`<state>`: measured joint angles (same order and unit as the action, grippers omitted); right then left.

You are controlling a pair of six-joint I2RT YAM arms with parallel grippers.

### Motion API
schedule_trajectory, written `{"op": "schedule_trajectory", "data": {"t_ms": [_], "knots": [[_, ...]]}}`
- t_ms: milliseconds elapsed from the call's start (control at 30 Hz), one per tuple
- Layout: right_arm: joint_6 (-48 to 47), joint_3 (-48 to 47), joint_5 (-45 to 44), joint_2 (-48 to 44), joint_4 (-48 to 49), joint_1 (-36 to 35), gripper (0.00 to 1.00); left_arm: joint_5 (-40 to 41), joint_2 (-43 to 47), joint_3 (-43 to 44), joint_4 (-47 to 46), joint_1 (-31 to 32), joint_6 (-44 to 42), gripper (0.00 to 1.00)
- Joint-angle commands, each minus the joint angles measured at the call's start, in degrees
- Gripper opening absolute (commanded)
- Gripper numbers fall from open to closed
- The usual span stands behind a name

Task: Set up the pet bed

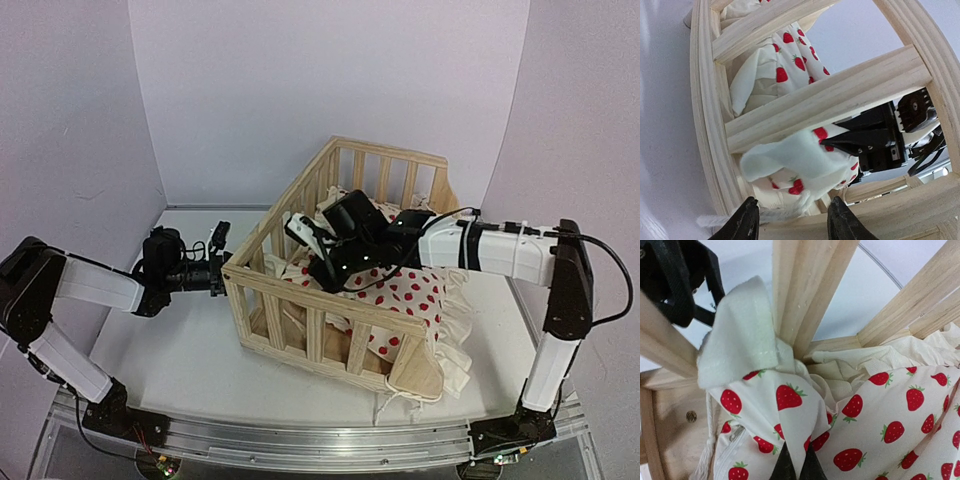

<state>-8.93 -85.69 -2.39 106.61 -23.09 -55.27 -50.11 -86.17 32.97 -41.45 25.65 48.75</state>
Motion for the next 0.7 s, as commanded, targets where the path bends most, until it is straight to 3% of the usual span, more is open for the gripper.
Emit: {"op": "schedule_trajectory", "data": {"t_ms": [0, 167, 433, 667], "knots": [[3.99, 1.23, 1.87, -9.06, -6.66, -0.14, 0.0, 1.59, 4.29, -1.95, 0.26, -0.8, -2.71, 0.5], [7.23, 7.31, 4.29, -15.08, -7.95, 0.39, 0.0, 3.33, 7.82, -2.88, 5.16, -1.02, -6.04, 0.54], [8.49, 15.18, -1.64, -20.9, -8.55, 1.53, 0.0, 6.69, 13.58, -4.65, 11.05, -1.0, -8.59, 0.54], [3.55, 19.84, 9.38, -21.21, -1.79, 2.19, 0.0, 8.03, 22.75, -9.38, 13.95, -0.02, -18.8, 0.47]]}}
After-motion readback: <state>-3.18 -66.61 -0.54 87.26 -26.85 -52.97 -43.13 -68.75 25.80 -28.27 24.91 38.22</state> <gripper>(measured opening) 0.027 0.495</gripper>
